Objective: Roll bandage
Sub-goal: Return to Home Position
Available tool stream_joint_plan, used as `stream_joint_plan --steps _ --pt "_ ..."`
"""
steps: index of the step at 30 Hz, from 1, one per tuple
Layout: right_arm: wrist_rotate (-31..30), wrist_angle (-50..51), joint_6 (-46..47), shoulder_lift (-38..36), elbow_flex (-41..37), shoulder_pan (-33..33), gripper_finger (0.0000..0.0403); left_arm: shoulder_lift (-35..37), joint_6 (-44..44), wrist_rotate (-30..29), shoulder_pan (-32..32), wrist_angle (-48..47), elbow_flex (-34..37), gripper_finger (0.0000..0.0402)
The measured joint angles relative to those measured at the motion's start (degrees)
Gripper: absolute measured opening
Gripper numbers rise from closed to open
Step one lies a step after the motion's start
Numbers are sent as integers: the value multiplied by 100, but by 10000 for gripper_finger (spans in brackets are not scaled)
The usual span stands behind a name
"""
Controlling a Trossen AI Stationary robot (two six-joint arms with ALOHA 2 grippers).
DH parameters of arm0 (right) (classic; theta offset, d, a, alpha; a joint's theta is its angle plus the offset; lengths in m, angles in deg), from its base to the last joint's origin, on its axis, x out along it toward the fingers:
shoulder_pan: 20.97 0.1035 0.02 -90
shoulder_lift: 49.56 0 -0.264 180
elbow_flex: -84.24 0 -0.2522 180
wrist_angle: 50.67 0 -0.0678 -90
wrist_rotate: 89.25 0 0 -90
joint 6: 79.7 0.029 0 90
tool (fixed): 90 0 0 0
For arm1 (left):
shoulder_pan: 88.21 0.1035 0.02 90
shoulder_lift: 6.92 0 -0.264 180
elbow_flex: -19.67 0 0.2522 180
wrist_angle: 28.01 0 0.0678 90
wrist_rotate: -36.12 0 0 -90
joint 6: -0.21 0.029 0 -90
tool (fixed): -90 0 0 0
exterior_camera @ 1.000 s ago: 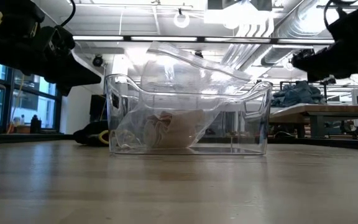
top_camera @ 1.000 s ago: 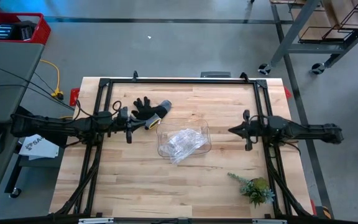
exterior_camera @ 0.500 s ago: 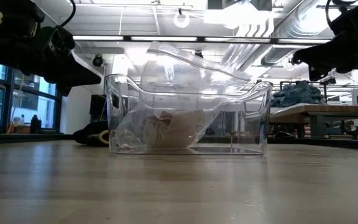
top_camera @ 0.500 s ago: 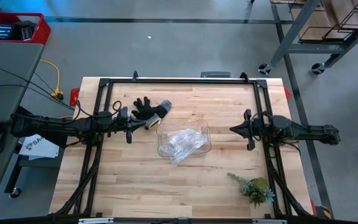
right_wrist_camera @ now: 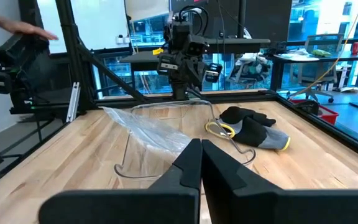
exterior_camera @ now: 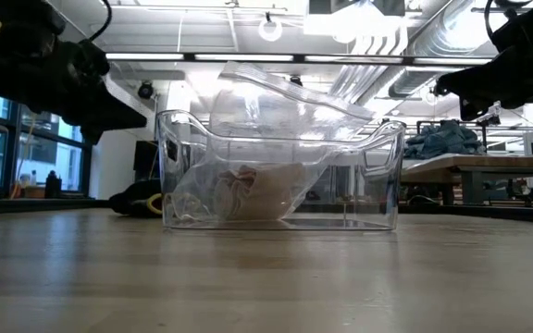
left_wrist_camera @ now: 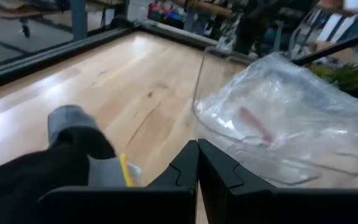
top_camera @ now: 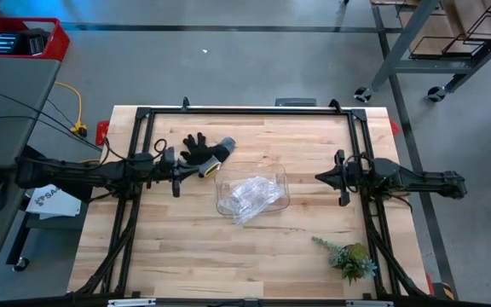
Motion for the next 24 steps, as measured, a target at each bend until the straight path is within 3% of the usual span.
stream_joint_plan --steps 6,11,15,18,24 --pt "1 1 0 0 0 0 0 1378 302 -14 -176 -1131 -10 1" --pt "1 3 0 2 0 0 0 2433 1341 230 -170 -2406 -33 1" --pt "1 0 0 2 0 0 0 3009 2332 32 -152 -2502 -53 1" --pt "3 1 0 3 0 0 0 3031 2852 -121 -152 -2507 -59 1" --pt "3 0 0 2 0 0 0 3028 2725 -71 -154 -2484 -56 1"
